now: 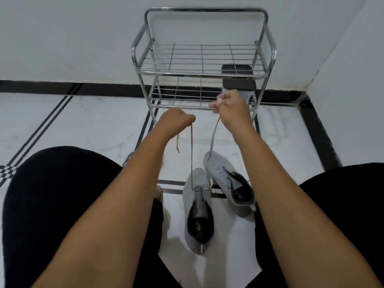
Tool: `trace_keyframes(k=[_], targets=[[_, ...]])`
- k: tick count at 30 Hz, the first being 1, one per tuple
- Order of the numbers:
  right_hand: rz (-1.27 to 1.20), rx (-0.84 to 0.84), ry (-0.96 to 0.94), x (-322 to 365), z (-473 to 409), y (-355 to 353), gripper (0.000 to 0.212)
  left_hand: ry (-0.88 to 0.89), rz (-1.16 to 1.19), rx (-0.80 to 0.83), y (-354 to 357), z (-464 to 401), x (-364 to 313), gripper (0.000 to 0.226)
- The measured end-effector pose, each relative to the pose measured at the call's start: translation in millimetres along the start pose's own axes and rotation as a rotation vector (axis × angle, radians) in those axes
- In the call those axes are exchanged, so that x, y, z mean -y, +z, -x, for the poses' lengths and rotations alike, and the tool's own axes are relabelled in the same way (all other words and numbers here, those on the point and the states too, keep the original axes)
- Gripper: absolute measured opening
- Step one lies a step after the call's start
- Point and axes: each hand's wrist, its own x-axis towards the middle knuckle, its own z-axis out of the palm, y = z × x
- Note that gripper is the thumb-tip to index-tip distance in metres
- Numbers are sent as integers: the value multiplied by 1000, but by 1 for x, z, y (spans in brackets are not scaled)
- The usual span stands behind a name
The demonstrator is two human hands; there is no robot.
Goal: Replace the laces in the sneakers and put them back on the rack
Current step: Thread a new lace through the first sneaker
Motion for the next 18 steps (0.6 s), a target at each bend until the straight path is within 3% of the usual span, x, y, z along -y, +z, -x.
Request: trace_keyframes(k=[6, 9, 13, 18], targets=[[39, 100, -205, 81, -19, -37, 6, 183, -147, 47, -74, 1, -49, 21], [101, 94, -256, 93, -24, -47, 3, 225, 54, 30, -96, 3, -56, 17], [-8, 102, -208, 89, -19, -50, 7, 176, 469, 70, -95, 2, -49, 18], [-110, 111, -196, 99, -15, -54, 9, 301, 445, 86, -92, 8, -59, 29]])
